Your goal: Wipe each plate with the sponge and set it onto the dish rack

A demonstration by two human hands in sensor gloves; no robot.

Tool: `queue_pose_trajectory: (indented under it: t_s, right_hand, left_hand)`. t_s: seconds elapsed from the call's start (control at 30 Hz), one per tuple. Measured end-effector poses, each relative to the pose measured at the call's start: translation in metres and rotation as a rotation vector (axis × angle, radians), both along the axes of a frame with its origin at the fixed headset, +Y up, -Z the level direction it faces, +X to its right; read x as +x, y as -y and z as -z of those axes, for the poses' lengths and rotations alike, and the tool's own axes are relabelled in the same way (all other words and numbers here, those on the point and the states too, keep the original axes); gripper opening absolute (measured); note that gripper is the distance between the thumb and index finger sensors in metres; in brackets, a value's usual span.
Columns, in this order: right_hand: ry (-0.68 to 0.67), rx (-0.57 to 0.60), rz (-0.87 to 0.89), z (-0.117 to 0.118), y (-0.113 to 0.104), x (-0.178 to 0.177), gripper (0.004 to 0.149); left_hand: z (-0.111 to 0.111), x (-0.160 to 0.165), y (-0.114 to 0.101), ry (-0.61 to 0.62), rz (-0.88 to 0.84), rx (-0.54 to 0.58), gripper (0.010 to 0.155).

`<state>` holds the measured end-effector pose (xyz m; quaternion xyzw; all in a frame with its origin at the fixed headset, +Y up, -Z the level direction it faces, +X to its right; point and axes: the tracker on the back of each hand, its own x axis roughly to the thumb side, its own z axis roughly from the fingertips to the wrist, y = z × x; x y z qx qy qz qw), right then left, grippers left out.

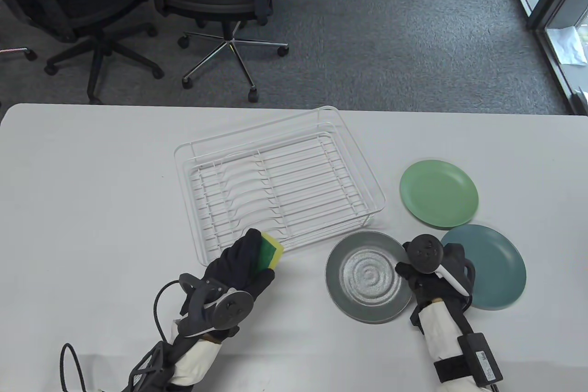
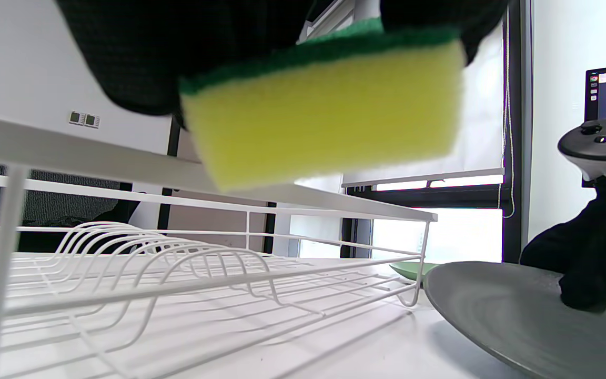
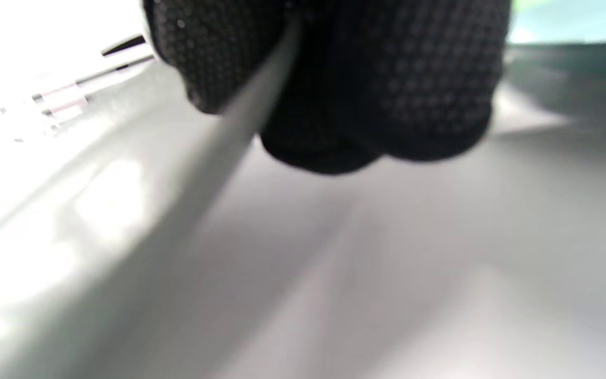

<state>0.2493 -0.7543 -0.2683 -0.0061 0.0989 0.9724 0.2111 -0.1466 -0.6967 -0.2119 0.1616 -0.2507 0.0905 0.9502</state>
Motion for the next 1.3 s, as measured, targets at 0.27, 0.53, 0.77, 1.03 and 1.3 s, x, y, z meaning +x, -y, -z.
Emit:
queue_pose_trajectory:
  t_s: [0.27,0.53,0.77,1.03,1.3]
  right_hand:
    - [-0.129,-0.021,0.268,-0.001,-0.02,0.013,0.045]
    - [-0.193,0.098,0.604,-0.006,-0.046,-0.002,0.046]
    - [-0.128,0.211,0.76,-0.008,-0.058,-0.036,0.047]
    - [-0.056,0.235,0.872,-0.009,-0.049,-0.068,0.048]
    - [-0.109,0.215,1.011,-0.01,-0.033,-0.076,0.052]
  left_hand:
    - [0.008,0.016,-0.016,0.033,-0.005,0.023,0.083]
    - [0.016,0.057,-0.053,0.071,0.087,0.104,0.081]
    - [0.016,0.101,-0.055,0.16,0.263,0.031,0.079]
    - [0.022,0.116,-0.048,0.047,0.547,0.061,0.077]
    - [0.035,0.128,-0.05,-0.029,0.417,0.055,0.076]
